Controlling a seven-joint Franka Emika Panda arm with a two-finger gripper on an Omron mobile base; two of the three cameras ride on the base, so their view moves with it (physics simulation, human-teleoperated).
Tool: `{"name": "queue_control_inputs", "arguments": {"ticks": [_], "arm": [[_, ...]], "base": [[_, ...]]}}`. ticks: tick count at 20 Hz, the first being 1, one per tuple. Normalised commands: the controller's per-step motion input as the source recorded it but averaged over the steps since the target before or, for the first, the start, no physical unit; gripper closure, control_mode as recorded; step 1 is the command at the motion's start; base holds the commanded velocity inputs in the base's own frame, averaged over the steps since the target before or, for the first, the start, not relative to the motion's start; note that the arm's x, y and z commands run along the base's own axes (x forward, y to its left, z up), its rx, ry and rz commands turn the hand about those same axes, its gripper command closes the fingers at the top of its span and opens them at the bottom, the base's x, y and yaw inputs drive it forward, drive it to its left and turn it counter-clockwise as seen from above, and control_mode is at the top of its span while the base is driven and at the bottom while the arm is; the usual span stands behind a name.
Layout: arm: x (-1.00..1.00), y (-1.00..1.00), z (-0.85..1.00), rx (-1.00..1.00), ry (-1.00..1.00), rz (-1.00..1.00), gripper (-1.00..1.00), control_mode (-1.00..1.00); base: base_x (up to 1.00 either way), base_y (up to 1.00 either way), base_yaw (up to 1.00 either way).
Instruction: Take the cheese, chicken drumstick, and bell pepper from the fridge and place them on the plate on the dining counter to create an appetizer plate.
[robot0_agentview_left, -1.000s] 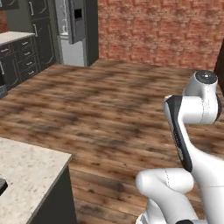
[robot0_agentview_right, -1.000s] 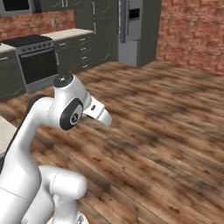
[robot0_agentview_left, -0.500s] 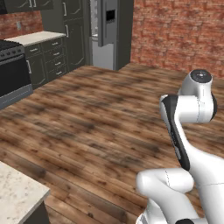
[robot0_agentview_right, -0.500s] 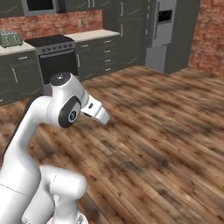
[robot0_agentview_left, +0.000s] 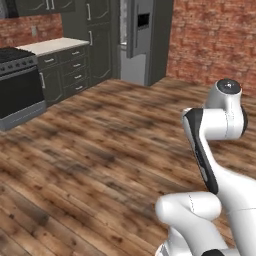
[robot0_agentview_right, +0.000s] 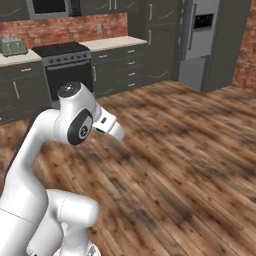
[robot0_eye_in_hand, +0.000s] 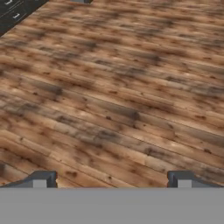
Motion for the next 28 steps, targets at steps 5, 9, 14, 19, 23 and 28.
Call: {"name": "queue_control_inputs", "arguments": {"ticks": [5,9,14,19,23,28], "arm": [[0.00,0.00,0.00,0.00,0.00,0.00,-1.00,1.00],[0.00,0.00,0.00,0.00,0.00,0.00,-1.00,1.00],[0.00,0.00,0.00,0.00,0.00,0.00,-1.00,1.00],[0.00,0.00,0.00,0.00,0.00,0.00,-1.00,1.00],[0.00,0.00,0.00,0.00,0.00,0.00,-1.00,1.00],[0.00,0.00,0.00,0.00,0.00,0.00,-1.00,1.00]], "base": [[1.00,0.00,0.10],[1.00,0.00,0.01],[1.00,0.00,0.00],[1.00,0.18,-0.01],[1.00,0.43,-0.13],[1.00,0.37,-0.30]]}}
